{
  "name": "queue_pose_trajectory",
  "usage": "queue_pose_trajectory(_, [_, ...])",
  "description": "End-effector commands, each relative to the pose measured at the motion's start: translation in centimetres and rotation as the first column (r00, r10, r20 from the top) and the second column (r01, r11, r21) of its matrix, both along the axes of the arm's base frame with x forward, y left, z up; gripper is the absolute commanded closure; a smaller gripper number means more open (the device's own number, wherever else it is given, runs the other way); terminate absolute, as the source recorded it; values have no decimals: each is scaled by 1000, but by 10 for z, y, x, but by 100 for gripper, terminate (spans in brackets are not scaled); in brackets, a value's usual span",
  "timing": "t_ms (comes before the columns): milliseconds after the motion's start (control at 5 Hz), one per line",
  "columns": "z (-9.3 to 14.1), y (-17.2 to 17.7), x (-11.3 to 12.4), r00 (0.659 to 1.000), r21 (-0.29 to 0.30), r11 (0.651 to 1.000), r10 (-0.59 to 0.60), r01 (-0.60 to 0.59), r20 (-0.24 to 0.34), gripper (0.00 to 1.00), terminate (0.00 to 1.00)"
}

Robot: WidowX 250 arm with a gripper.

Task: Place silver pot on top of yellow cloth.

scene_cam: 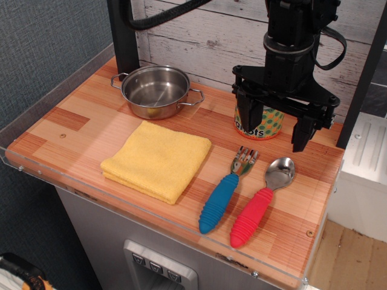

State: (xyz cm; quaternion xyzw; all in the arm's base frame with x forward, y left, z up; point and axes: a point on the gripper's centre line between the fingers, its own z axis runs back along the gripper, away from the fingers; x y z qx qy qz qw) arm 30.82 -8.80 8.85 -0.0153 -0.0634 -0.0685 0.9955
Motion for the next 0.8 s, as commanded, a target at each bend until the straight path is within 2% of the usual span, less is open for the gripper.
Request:
queue_pose_trajectory(0, [0, 0, 0, 1000, 0, 1000, 0, 0, 0, 0, 0])
queue_pose_trajectory(200, [-11, 32, -3, 994, 69, 994, -85, 90, -66, 0, 0])
queue_pose_trajectory(600, [-12, 82, -3, 978, 189, 965, -157, 182, -139, 0, 0])
